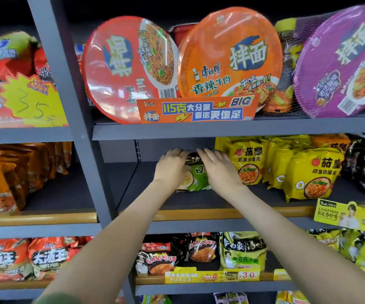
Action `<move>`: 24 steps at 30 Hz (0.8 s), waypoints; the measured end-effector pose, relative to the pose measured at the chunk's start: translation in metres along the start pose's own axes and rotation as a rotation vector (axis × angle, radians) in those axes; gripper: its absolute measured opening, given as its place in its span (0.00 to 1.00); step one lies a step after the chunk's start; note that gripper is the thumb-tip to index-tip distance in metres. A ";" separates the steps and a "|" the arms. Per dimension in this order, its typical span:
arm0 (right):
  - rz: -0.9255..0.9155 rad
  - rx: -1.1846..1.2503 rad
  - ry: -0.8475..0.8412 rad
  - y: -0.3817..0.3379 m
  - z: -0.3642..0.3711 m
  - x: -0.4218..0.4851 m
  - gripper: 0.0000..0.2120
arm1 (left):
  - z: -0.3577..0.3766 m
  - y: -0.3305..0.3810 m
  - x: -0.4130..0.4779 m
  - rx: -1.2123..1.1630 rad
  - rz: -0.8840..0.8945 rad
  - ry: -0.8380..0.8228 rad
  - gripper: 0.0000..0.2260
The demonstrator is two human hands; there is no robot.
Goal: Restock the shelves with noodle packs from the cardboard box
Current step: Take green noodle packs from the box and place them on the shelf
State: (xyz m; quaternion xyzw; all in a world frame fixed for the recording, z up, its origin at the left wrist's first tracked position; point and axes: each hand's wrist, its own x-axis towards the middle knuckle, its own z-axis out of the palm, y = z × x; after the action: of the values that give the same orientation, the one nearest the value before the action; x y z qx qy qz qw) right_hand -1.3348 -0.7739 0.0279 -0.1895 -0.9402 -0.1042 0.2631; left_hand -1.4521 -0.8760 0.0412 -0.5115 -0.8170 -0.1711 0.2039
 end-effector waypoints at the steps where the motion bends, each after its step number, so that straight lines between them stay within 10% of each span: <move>1: 0.000 -0.012 -0.020 0.004 0.009 0.005 0.36 | 0.010 -0.006 0.011 -0.017 -0.025 0.004 0.23; 8: 0.058 -0.021 -0.175 0.016 0.057 0.039 0.62 | 0.055 -0.037 0.059 0.092 0.170 0.006 0.24; 16: -0.004 -0.089 -0.323 0.029 0.074 0.077 0.66 | 0.076 -0.075 0.049 0.249 0.405 -0.024 0.47; 24: 0.123 -0.255 -0.203 0.022 0.091 0.091 0.64 | 0.079 -0.062 0.076 0.412 0.309 -0.072 0.47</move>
State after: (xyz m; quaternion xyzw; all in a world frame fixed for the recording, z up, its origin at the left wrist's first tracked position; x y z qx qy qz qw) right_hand -1.4388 -0.7001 0.0020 -0.2881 -0.9277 -0.1866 0.1466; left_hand -1.5512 -0.8051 0.0077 -0.5838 -0.7535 0.0506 0.2981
